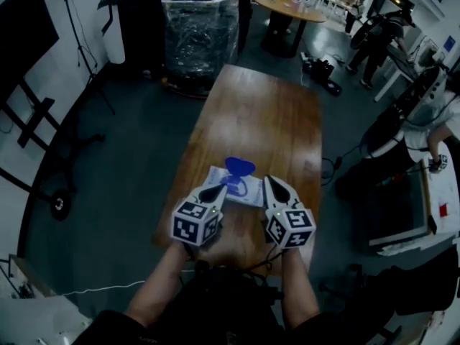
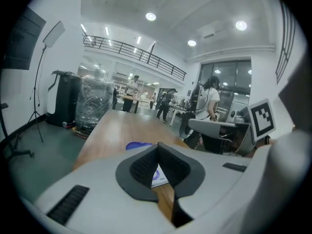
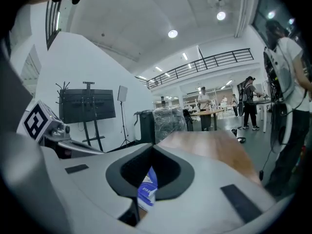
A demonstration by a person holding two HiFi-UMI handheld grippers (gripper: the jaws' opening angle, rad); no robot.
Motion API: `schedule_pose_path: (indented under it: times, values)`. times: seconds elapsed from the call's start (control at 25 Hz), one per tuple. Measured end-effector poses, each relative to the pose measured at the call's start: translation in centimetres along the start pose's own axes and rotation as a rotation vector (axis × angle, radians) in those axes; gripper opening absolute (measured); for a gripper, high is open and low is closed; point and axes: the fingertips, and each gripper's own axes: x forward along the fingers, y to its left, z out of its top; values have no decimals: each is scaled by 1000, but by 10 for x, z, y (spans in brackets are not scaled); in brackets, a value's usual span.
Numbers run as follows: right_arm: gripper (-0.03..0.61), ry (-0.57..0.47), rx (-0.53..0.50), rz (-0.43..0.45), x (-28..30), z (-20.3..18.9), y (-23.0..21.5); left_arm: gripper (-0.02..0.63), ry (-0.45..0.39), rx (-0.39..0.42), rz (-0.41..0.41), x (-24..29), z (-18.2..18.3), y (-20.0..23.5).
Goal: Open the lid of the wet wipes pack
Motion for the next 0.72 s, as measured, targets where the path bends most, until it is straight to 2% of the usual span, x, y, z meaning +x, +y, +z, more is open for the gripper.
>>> schedule_pose_path:
  times: [0.36,0.6,0.72]
  values:
    - [8,-80,-14,23,-41,24,37,5,-92,144,-51,-27,44,-36]
    - [8,-144,-12,54,-58,44,43,5,-111,230,-53,-36,48,-57]
    - [8,-167,-26,54,-66,52,43,5,-121,247,-69,-36,51,-67]
